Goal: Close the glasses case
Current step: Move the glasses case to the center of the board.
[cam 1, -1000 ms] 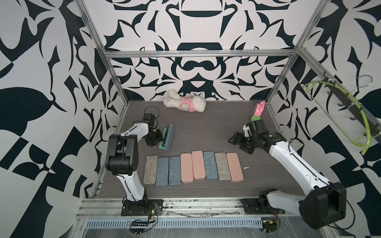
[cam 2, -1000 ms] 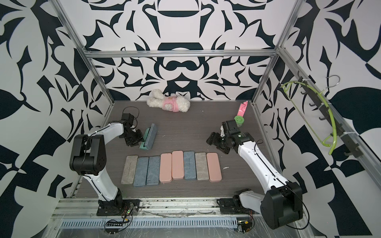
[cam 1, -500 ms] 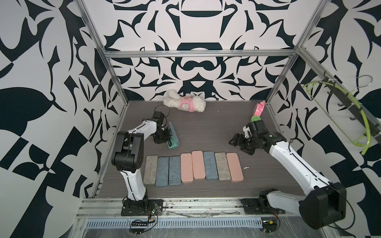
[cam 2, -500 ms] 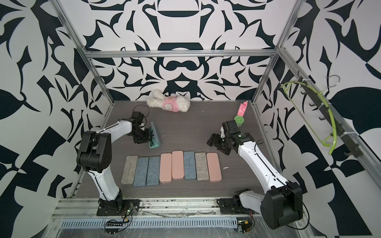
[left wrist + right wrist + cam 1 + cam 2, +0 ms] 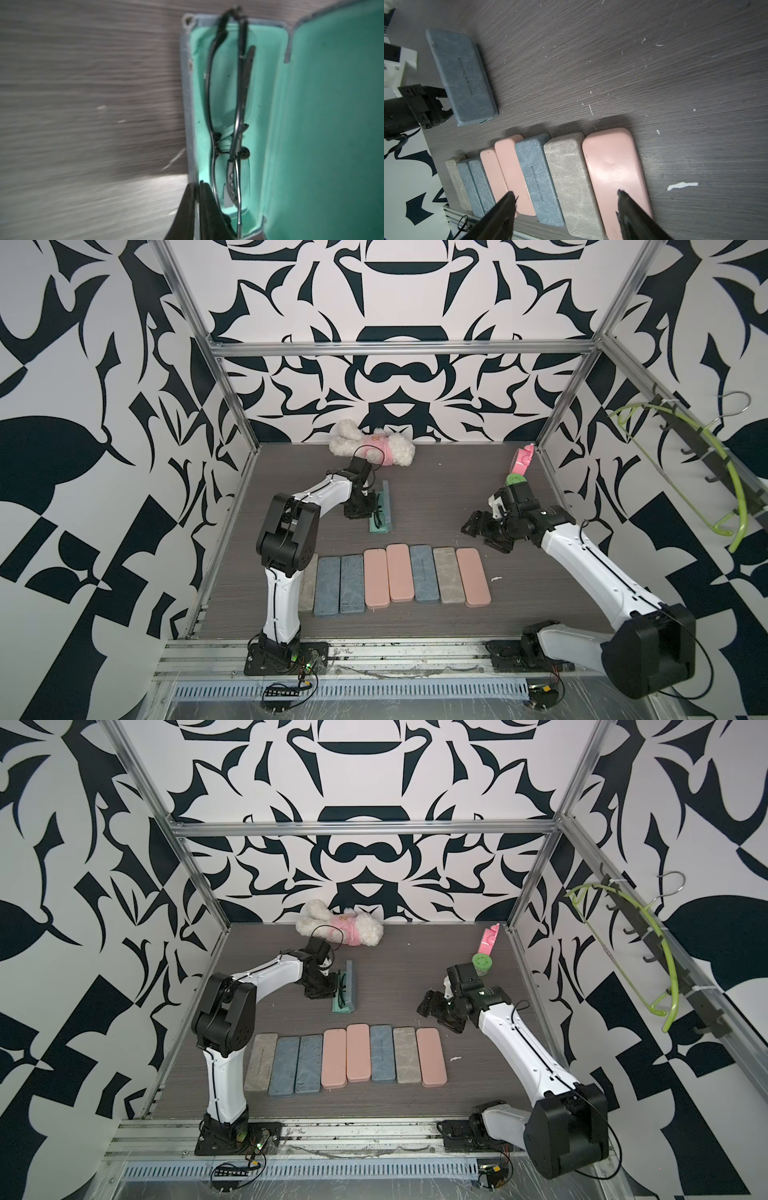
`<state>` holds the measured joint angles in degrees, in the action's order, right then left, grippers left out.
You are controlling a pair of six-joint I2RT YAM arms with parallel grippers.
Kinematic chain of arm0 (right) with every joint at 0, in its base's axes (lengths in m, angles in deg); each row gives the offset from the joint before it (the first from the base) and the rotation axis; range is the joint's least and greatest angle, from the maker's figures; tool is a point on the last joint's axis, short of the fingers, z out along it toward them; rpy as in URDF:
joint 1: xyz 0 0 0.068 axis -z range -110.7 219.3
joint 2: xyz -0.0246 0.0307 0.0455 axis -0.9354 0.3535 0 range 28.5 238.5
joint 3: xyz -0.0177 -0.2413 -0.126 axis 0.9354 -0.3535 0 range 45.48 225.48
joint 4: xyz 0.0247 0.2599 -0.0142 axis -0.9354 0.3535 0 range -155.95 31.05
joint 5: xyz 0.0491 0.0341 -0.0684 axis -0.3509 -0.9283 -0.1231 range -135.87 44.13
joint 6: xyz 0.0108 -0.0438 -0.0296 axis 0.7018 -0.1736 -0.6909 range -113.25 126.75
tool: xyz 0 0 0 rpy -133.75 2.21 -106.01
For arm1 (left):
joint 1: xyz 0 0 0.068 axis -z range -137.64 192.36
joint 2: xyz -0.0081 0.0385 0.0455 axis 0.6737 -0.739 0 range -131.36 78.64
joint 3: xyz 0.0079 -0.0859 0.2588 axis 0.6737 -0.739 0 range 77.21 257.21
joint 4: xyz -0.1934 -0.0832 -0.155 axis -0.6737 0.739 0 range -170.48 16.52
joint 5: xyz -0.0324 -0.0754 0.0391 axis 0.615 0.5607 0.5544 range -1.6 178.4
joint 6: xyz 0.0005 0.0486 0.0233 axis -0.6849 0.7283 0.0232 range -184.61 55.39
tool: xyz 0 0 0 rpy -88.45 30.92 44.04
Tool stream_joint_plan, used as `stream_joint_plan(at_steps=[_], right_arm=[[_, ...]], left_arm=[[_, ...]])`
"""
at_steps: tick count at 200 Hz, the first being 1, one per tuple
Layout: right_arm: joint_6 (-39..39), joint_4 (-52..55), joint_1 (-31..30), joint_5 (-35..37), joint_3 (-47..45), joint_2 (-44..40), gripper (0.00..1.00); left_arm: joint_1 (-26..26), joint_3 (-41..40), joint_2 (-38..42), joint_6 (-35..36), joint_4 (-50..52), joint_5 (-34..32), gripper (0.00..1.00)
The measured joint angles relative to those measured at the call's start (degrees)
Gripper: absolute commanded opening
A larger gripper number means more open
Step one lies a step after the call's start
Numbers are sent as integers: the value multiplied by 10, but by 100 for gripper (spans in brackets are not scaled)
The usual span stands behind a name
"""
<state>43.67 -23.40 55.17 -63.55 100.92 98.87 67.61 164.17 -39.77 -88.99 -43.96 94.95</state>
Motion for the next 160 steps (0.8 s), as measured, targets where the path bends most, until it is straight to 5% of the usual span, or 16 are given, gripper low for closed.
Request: stream_joint_plan(at_steps=[82,160], right_arm=[[3,-35,-4,-21,14,86,73],[22,-107,-66,-44,141,242,67]], left_arm=[[59,37,-18,-23,8,52,11],[60,37,-17,-28,20,100,22]])
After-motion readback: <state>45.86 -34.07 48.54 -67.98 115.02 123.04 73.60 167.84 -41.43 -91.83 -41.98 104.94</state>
